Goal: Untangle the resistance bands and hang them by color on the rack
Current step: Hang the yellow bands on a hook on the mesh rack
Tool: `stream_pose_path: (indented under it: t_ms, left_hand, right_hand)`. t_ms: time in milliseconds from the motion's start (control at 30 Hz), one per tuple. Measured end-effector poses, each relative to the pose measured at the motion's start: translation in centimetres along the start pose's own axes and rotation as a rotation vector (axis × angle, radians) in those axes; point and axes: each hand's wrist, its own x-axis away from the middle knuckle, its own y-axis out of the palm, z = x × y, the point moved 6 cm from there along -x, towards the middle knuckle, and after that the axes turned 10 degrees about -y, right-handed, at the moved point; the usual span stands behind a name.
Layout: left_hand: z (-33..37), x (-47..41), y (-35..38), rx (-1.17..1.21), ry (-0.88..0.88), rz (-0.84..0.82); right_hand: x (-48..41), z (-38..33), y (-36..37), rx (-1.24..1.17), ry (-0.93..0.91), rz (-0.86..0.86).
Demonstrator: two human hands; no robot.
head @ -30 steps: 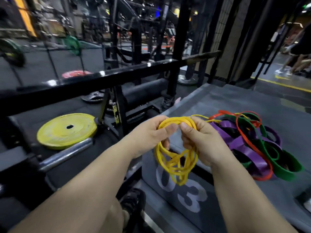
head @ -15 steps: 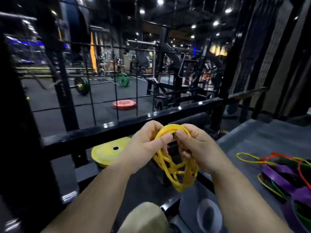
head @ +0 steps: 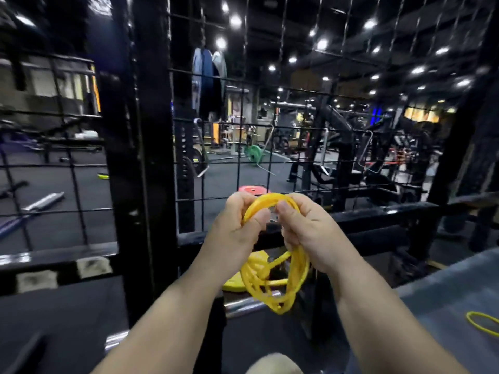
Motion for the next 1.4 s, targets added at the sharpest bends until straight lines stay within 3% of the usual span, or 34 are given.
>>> stream_pose_path:
  t_ms: [267, 533, 967, 1267, 1400]
  left_hand:
    - [4.3, 0.2, -6.2, -0.183, 0.089, 0.448]
    - [4.3, 0.7, -9.7, -0.261, 0.055, 0.654]
    - [4.3, 0.4, -9.9, -0.254, 0.046, 0.65]
    - [3.7, -0.7, -8.3, -0.279, 0.087, 0.6]
    - [3.5, -1.1, -7.5, -0.267, 0.077, 0.601]
  right_hand:
    - [-5.6, -4.1, 4.7, 0.23, -0.116, -0.013]
    - [-8.9, -4.2, 8.9, 0.243, -0.103, -0.071]
    - [-10.2, -4.1, 9.6, 0.159, -0.141, -0.017]
    - [-10.4, -1.9, 9.1, -0.318, 0.213, 0.083]
    - [-10.3, -1.2, 9.3, -0.498, 0.329, 0.051]
